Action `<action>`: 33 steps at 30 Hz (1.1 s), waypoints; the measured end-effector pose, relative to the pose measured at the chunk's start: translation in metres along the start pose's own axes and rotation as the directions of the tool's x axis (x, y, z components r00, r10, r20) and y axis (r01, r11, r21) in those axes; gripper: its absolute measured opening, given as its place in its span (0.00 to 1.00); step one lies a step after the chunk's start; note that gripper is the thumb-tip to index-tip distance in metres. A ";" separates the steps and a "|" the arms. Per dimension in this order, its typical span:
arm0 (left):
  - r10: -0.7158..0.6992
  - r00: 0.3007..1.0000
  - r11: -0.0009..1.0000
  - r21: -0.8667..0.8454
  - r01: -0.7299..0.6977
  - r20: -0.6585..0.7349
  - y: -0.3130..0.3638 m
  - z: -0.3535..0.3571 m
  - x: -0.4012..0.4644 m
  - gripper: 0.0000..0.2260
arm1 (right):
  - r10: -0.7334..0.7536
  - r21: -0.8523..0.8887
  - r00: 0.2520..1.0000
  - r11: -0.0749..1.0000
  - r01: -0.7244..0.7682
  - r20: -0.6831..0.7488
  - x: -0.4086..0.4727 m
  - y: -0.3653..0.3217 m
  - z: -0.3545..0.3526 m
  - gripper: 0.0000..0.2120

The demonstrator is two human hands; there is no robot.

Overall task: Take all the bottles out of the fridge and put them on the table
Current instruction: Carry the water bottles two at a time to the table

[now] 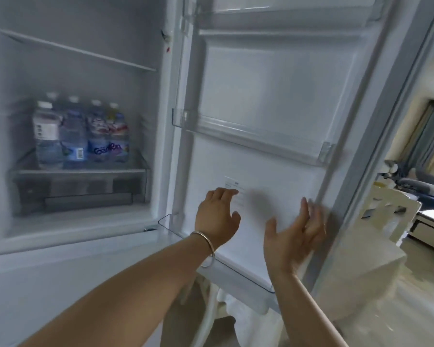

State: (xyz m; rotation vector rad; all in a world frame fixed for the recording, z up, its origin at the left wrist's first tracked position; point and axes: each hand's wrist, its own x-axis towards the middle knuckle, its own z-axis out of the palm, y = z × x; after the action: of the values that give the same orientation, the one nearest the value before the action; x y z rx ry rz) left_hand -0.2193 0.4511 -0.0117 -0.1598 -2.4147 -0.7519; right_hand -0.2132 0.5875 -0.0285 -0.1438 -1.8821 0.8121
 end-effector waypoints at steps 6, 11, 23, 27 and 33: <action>-0.147 0.988 0.988 0.044 0.149 -0.038 -0.106 -0.065 0.009 0.23 | -0.236 0.283 0.972 0.932 0.227 -0.002 -0.046 -0.127 0.063 0.20; -0.236 0.971 0.969 0.069 0.238 -0.036 -0.204 -0.134 0.015 0.21 | -0.294 0.419 0.946 0.882 0.214 0.136 -0.099 -0.224 0.138 0.23; -0.535 0.840 0.836 -0.201 0.510 -0.093 -0.403 -0.235 0.029 0.27 | -0.066 0.354 0.714 0.898 -0.262 0.697 -0.176 -0.339 0.288 0.34; -0.597 0.797 0.787 -0.261 0.559 -0.091 -0.435 -0.231 0.046 0.23 | -0.043 0.352 0.628 0.857 -0.377 0.777 -0.172 -0.351 0.326 0.34; -0.633 0.729 0.755 -0.419 0.504 -0.262 -0.455 -0.224 0.088 0.17 | -0.089 0.365 0.555 0.836 -0.409 0.827 -0.159 -0.362 0.388 0.38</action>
State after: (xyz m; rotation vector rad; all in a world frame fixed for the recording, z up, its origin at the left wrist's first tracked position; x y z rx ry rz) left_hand -0.3036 -0.0571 -0.0304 0.6067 -1.9264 -1.3199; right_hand -0.3777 0.0587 -0.0276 0.5174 -2.4277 1.7370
